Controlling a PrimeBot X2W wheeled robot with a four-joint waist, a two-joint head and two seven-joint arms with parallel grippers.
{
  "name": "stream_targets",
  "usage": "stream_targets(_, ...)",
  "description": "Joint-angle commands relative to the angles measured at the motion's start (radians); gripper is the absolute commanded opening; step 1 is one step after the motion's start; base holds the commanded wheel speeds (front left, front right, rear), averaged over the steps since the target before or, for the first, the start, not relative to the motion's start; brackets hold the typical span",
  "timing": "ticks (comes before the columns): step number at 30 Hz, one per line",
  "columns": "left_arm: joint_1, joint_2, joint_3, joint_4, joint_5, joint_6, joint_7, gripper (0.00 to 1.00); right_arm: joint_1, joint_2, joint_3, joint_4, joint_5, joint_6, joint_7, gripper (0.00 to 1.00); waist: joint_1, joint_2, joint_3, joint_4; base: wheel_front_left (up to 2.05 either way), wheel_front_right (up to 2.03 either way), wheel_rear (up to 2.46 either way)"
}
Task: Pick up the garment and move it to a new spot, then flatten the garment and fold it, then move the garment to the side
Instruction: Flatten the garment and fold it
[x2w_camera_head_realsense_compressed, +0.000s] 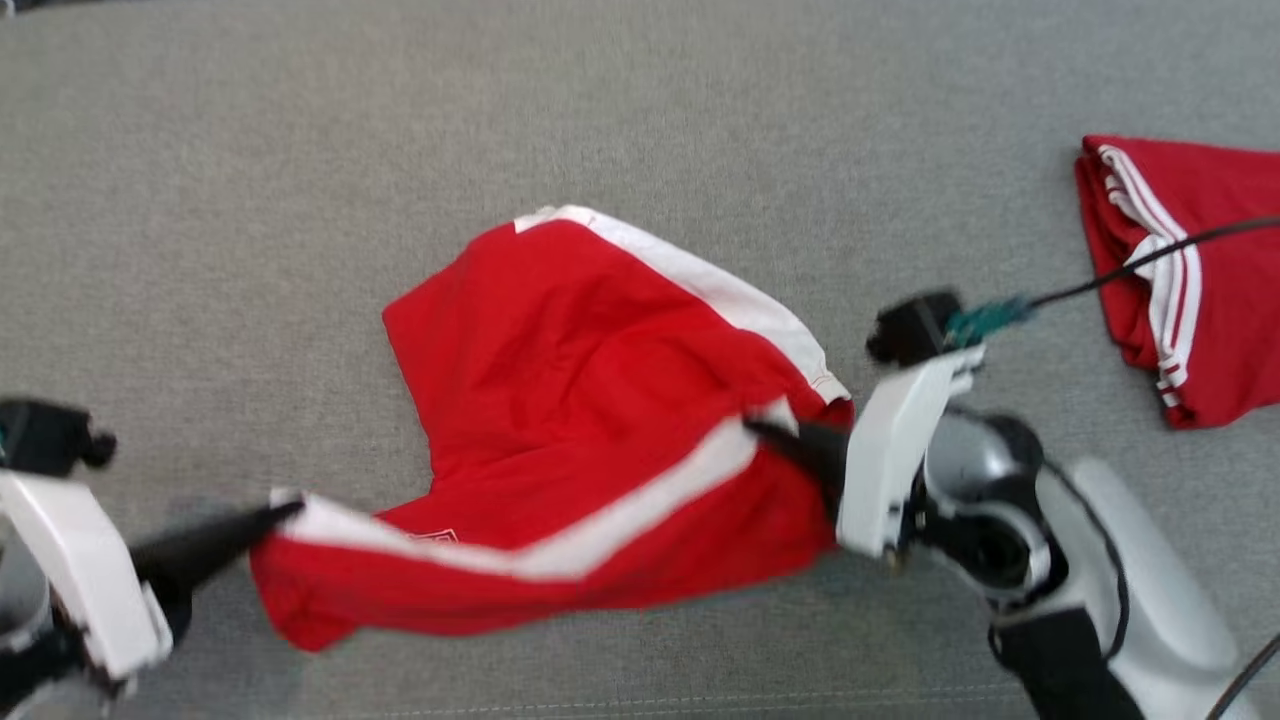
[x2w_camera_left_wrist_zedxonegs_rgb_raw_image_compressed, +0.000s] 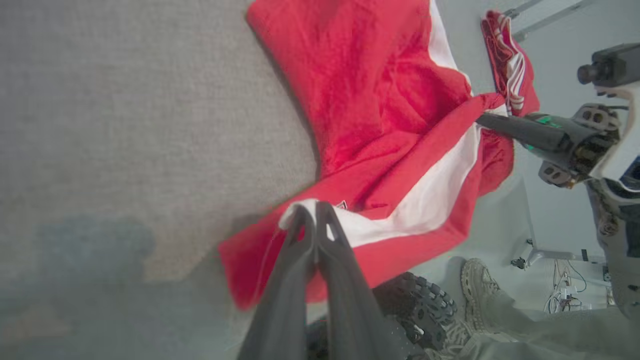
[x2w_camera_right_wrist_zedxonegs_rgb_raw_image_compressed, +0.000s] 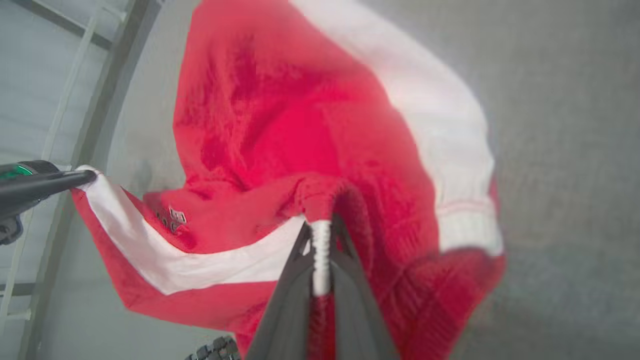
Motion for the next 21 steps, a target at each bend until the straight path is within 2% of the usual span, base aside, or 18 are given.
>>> stream_targets(1, -0.079, 0.015, 0.097, 0.033, -0.014, 0.000, -0.020, 0.00, -0.118, 0.009, 0.024, -0.002, 0.027, 0.000, -0.107, 0.00, 0.0000, 0.0000, 0.148, -0.002, 0.00, 0.00, 0.00)
stream_targets(3, -0.159, -0.036, 0.195, 0.110, -0.020, 0.000, -0.048, 0.00, -0.281, 0.009, 0.038, 0.083, 0.048, 0.000, -0.306, 0.00, 0.0000, 0.0000, 0.201, -0.003, 0.00, 0.00, 0.00)
stream_targets(5, -0.262, -0.087, 0.304, 0.179, 0.035, 0.000, -0.139, 0.00, -0.463, 0.009, 0.036, 0.185, 0.062, 0.000, -0.537, 0.00, 0.0000, 0.0000, 0.237, -0.003, 0.00, 0.00, 0.00)
stream_targets(6, -0.326, -0.106, 0.364, 0.207, 0.094, 0.000, -0.228, 0.00, -0.563, 0.009, 0.018, 0.241, 0.024, 0.000, -0.678, 0.00, 0.0000, 0.0000, 0.246, -0.005, 0.00, 0.00, 0.00)
stream_targets(8, -0.436, -0.148, 0.450, 0.230, 0.182, 0.000, -0.396, 0.00, -0.737, 0.009, 0.011, 0.333, 0.020, 0.000, -0.904, 0.00, 0.0000, 0.0000, 0.245, -0.003, 0.00, 0.00, 0.00)
stream_targets(9, -0.482, -0.163, 0.492, 0.234, 0.206, 0.000, -0.444, 0.00, -0.810, 0.009, 0.017, 0.374, 0.001, 0.000, -0.989, 0.00, 0.0000, 0.0000, 0.242, -0.003, 0.00, 0.00, 0.00)
stream_targets(11, -0.539, -0.178, 0.532, 0.216, 0.241, 0.000, -0.469, 0.00, -0.905, 0.009, 0.064, 0.439, 0.057, 0.000, -1.051, 0.00, 0.0000, 0.0000, 0.229, 0.000, 0.00, 0.00, 0.00)
stream_targets(14, -0.551, -0.172, 0.570, 0.205, 0.275, 0.000, -0.477, 0.00, -0.955, 0.009, 0.147, 0.507, 0.144, 0.000, -1.073, 0.00, 0.0000, 0.0000, 0.220, -0.012, 0.00, 0.00, 0.00)
stream_targets(16, -0.516, -0.172, 0.604, 0.205, 0.273, 0.000, -0.478, 0.00, -0.946, 0.009, 0.202, 0.538, 0.198, 0.000, -1.075, 0.00, 0.0000, 0.0000, 0.227, -0.017, 0.00, 0.00, 0.00)
stream_targets(19, -0.425, -0.165, 0.644, 0.203, 0.285, 0.000, -0.478, 0.00, -0.909, 0.009, 0.260, 0.574, 0.215, 0.000, -1.080, 0.00, 0.0000, 0.0000, 0.245, -0.023, 0.00, 0.00, 0.00)
stream_targets(21, -0.347, -0.181, 0.670, 0.189, 0.270, 0.000, -0.478, 0.00, -0.867, 0.009, 0.281, 0.606, 0.228, 0.000, -1.071, 0.00, 0.0000, 0.0000, 0.256, -0.024, 0.00, 0.00, 0.00)
